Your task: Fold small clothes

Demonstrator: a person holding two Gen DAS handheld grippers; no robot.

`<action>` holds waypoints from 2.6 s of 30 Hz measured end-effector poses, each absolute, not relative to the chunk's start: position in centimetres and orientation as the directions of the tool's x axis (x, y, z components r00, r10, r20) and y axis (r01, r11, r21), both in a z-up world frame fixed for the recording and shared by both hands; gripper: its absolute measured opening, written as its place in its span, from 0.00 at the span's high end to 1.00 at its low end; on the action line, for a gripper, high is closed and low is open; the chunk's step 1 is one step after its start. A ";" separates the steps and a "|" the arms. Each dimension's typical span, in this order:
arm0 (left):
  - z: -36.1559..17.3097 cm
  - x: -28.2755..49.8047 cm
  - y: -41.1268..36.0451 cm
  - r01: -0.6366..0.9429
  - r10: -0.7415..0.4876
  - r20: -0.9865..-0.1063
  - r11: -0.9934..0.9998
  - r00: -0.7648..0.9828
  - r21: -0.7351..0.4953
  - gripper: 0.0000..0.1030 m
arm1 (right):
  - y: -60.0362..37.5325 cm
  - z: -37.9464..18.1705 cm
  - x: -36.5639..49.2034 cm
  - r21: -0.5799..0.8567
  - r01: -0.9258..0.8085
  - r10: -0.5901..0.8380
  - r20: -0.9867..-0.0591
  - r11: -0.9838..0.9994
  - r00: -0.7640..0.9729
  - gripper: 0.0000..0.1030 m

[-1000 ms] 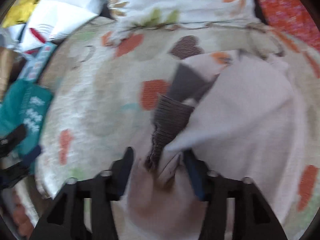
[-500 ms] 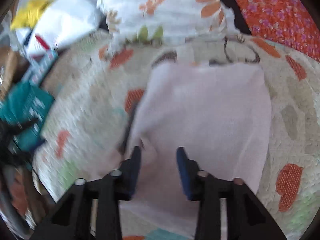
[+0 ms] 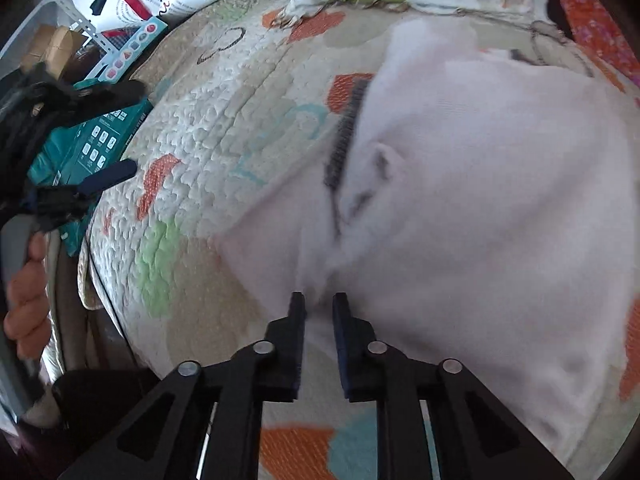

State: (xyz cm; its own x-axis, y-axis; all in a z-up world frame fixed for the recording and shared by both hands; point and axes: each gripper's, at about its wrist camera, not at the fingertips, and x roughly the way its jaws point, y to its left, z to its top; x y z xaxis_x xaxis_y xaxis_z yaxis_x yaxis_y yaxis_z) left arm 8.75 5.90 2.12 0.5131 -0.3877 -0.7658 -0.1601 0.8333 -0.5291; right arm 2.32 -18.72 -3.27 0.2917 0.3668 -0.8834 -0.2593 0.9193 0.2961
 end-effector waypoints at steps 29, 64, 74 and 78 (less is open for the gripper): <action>1.7 7.5 -3.8 0.154 -0.501 -0.753 0.860 0.426 -0.486 0.93 | -38.9 -1.6 -4.2 0.429 0.052 0.333 -0.768 0.902 0.547 0.55; -2.7 7.5 -0.2 0.012 -0.498 -0.748 0.836 0.439 -0.549 0.24 | -35.7 -7.6 0.9 0.704 0.073 0.585 -0.639 0.707 0.499 0.34; -5.5 6.8 -5.3 0.043 -0.539 -0.786 0.832 0.305 -0.553 0.75 | -35.1 -7.1 1.5 0.737 0.064 0.630 -0.616 0.673 0.473 0.79; -3.0 5.0 -7.1 0.085 -0.587 -0.757 0.803 0.287 -0.590 0.78 | -37.3 -2.1 -0.7 0.725 -0.040 0.625 -0.563 0.688 0.540 0.82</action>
State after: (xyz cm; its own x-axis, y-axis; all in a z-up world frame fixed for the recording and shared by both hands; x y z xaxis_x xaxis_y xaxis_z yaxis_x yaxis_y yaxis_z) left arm 5.03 -7.09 -3.03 0.2871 -0.5867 -0.7572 0.0855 0.8030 -0.5898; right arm -0.71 -37.26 -2.07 0.5399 0.6254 -0.5634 -0.0402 0.6878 0.7248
